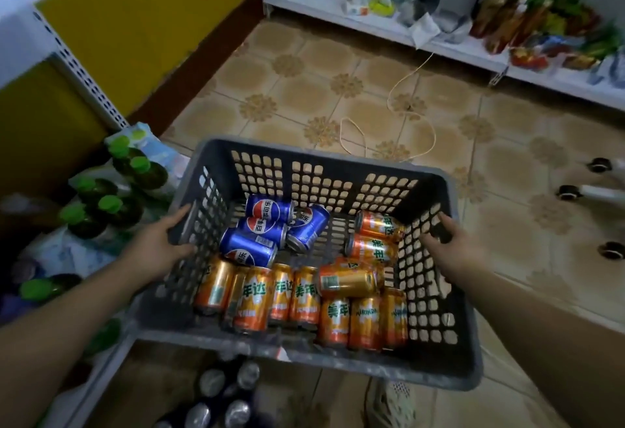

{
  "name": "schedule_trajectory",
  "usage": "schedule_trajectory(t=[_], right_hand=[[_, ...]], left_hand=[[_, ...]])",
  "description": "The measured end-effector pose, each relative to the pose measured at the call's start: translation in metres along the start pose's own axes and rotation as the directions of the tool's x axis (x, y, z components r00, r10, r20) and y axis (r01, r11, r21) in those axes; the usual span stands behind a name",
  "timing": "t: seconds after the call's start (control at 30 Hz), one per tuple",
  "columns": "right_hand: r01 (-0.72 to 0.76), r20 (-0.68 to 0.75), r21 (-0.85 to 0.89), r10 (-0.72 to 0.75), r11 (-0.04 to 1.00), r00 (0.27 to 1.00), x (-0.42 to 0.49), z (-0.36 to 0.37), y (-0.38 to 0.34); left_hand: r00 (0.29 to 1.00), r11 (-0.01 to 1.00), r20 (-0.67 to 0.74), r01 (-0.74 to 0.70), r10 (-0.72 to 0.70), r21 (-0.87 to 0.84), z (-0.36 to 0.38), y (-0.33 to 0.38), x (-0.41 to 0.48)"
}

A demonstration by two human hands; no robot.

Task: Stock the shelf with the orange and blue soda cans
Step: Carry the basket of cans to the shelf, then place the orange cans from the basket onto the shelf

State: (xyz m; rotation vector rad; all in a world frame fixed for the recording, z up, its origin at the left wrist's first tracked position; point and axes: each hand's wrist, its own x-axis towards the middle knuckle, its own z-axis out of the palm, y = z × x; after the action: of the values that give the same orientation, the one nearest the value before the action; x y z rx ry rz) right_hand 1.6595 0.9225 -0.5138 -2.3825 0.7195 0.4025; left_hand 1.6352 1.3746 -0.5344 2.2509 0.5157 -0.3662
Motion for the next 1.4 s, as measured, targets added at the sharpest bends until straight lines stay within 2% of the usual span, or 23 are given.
schedule_trajectory(t=[0.4, 0.53, 0.7, 0.8, 0.87, 0.93, 1.03, 1.1, 1.2, 1.27, 1.4], right_hand=[[-0.046, -0.018, 0.012, 0.047, 0.999, 0.999, 0.067, 0.111, 0.064], [-0.044, -0.029, 0.025, 0.045, 0.999, 0.999, 0.071, 0.131, 0.078], [-0.059, 0.026, -0.081, 0.061, 0.995, 0.998, 0.07, 0.127, 0.072], [-0.059, 0.021, -0.287, 0.068, 0.956, 0.997, 0.063, 0.124, 0.064], [0.045, -0.012, -0.451, -0.057, 0.891, 0.998, 0.055, 0.128, 0.058], [0.167, 0.013, -0.505, -0.186, 0.847, 0.982, 0.047, 0.138, 0.054], [0.292, 0.15, -0.425, -0.252, 0.857, 0.956, 0.041, 0.166, 0.054], [0.282, 0.322, -0.305, -0.18, 0.91, 0.929, 0.044, 0.185, 0.057], [0.272, 0.534, -0.248, -0.103, 0.93, 0.839, 0.055, 0.213, 0.065], [0.261, 0.556, -0.228, -0.095, 0.938, 0.826, 0.061, 0.225, 0.071], [0.258, 0.492, -0.166, -0.147, 0.952, 0.858, 0.063, 0.23, 0.073]], left_hand=[[0.999, 0.996, 0.039, -0.037, 0.034, 0.085, 0.081, -0.078, 0.104], [0.999, 0.994, 0.036, -0.036, 0.032, 0.107, 0.091, -0.097, 0.111], [0.994, 0.971, 0.106, -0.064, 0.04, 0.231, 0.086, -0.095, 0.108], [0.997, 0.905, 0.049, -0.08, 0.065, 0.418, 0.089, -0.073, 0.095], [0.983, 0.808, 0.021, -0.163, 0.184, 0.566, 0.099, -0.054, 0.081], [0.957, 0.712, 0.11, -0.274, 0.268, 0.646, 0.118, -0.038, 0.067], [0.933, 0.743, 0.264, -0.356, 0.245, 0.568, 0.158, -0.028, 0.054], [0.899, 0.792, 0.381, -0.389, 0.215, 0.471, 0.187, -0.027, 0.051], [0.829, 0.849, 0.54, -0.385, 0.146, 0.362, 0.228, -0.028, 0.047], [0.8, 0.881, 0.59, -0.354, 0.112, 0.313, 0.247, -0.031, 0.044], [0.785, 0.905, 0.614, -0.315, 0.079, 0.286, 0.254, -0.032, 0.036]])
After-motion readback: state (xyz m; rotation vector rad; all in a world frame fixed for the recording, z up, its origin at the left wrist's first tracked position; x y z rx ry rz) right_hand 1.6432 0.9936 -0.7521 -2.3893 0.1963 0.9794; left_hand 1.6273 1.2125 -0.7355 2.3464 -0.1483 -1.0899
